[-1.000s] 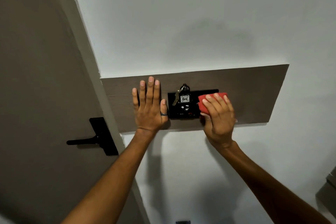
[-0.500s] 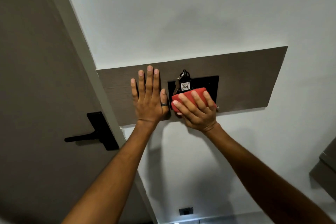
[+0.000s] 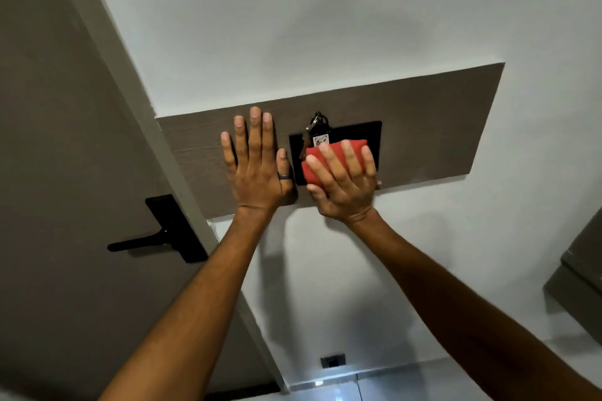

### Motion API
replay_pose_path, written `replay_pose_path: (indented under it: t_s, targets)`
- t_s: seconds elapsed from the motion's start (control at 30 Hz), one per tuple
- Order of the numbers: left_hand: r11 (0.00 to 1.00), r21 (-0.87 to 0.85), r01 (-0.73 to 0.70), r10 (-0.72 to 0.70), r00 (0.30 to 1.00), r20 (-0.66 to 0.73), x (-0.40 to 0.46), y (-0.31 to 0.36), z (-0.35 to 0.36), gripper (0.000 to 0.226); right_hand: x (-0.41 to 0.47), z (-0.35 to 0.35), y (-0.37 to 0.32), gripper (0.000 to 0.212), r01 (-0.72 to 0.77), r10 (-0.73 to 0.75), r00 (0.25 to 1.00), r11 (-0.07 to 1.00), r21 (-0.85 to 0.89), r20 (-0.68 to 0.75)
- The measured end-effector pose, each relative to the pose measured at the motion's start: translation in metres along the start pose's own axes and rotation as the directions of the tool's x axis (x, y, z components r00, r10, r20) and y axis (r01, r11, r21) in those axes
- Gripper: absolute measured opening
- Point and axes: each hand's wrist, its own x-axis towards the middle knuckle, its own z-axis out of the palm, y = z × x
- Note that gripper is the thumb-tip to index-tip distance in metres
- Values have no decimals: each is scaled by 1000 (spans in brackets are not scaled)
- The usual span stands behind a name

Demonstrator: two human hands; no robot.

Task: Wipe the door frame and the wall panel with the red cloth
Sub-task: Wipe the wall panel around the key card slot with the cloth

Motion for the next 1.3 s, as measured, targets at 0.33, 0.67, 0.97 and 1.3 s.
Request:
replay_pose_path:
  t_s: [0.33,0.67,0.97,1.3]
  targets:
    - [1000,12,-2,2,999,-33,0,-4,5,62,8,-5,17,49,-217,217,976,976,-2,-2]
    - [1000,20,-15,16,999,-52,-2,-2,4,62,14,-6,16,50,-306,305,952,951,41,30]
    - [1000,7,-20,20,999,-35,-2,-3,7,62,15,-11,32,51,-153,146,985,985,75,87]
    - [1000,14,-27,27,999,-28,-2,-5,7,62,4,-17,47,47,-13,8,995,999,51,95]
